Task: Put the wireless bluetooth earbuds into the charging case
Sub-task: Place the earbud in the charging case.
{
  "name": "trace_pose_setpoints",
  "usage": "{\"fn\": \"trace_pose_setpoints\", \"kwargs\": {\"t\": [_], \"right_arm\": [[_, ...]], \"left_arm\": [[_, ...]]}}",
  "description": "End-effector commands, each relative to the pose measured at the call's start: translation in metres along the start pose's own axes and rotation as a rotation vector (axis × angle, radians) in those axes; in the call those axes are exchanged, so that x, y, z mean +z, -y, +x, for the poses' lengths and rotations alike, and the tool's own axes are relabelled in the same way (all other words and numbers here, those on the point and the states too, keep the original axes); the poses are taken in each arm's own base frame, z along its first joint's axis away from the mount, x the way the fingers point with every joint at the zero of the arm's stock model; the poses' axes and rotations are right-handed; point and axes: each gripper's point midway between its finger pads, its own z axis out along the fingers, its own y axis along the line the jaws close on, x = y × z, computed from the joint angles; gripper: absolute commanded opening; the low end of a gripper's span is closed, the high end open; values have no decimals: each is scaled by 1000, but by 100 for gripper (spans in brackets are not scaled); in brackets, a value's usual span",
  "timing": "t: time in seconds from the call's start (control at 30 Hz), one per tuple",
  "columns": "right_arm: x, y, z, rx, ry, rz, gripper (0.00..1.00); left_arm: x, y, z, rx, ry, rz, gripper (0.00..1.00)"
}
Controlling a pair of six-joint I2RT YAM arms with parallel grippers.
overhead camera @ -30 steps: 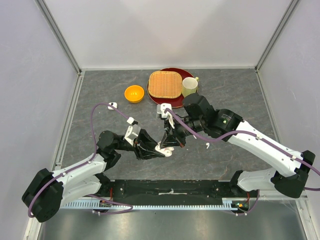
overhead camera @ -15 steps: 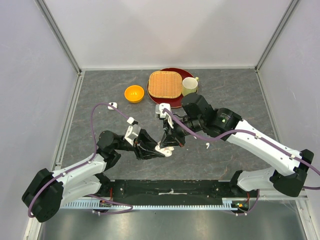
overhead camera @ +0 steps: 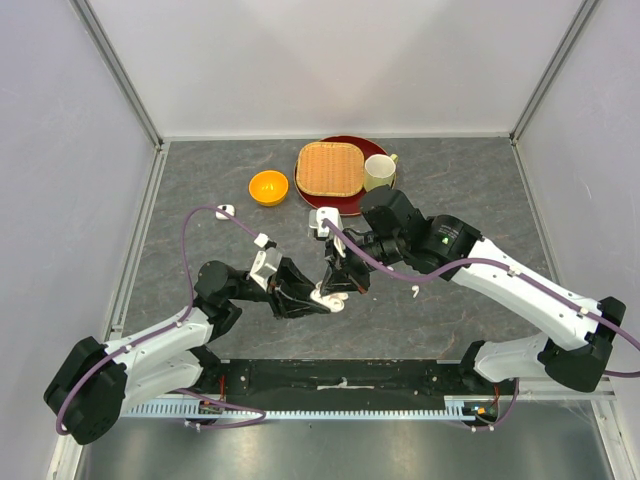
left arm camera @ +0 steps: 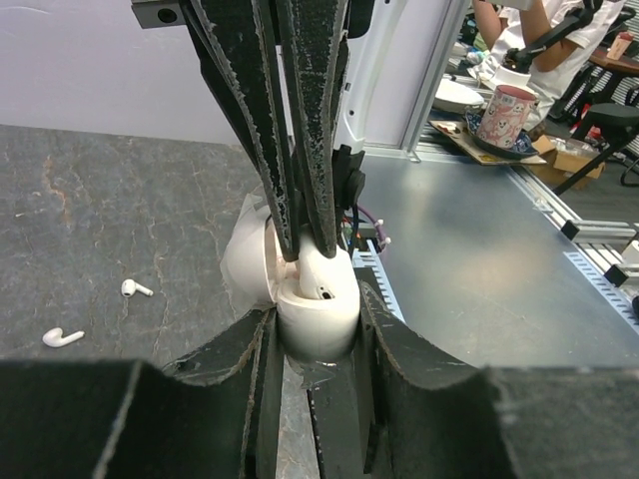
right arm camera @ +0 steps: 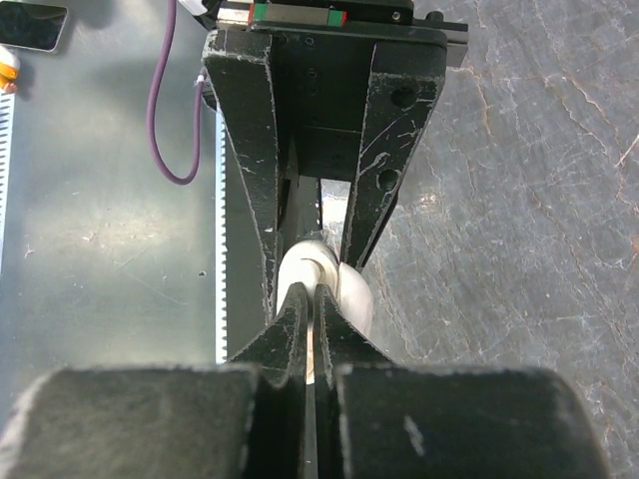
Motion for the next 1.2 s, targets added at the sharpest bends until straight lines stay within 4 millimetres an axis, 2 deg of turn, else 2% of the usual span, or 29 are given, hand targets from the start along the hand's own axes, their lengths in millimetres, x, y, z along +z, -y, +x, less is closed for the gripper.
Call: {"fn": "trace_pose_setpoints", "kwargs": {"t": [0.0, 0.17, 0.4, 0.63, 0.83, 1.03, 1.07, 1.1, 1.17], "right_arm": [[1, 11, -3, -32, -8, 52, 0], [3, 11, -1, -21, -10, 56, 0], [6, 12, -2, -3, 13, 67, 5], [3, 13, -7, -8, 30, 83, 28], [-3, 17, -16, -12, 71, 130, 35], [-17, 15, -34, -32, 158, 166, 43], [-19, 15, -40, -42, 185, 173, 45], [-21, 15, -43, -43, 199, 181, 53], [-28, 13, -51, -52, 244, 195, 56]], "left_arm": [[5, 5, -27, 82, 68, 11, 2], [5, 0, -32, 98, 94, -24, 2], [5, 0, -41, 116, 136, -42, 2], [4, -1, -41, 116, 149, -54, 2], [3, -2, -38, 103, 142, -57, 2], [2, -2, -33, 93, 133, -65, 2], [1, -2, -33, 94, 133, -67, 2], [0, -3, -30, 90, 130, -72, 2], [-1, -3, -31, 96, 133, -80, 2]]}}
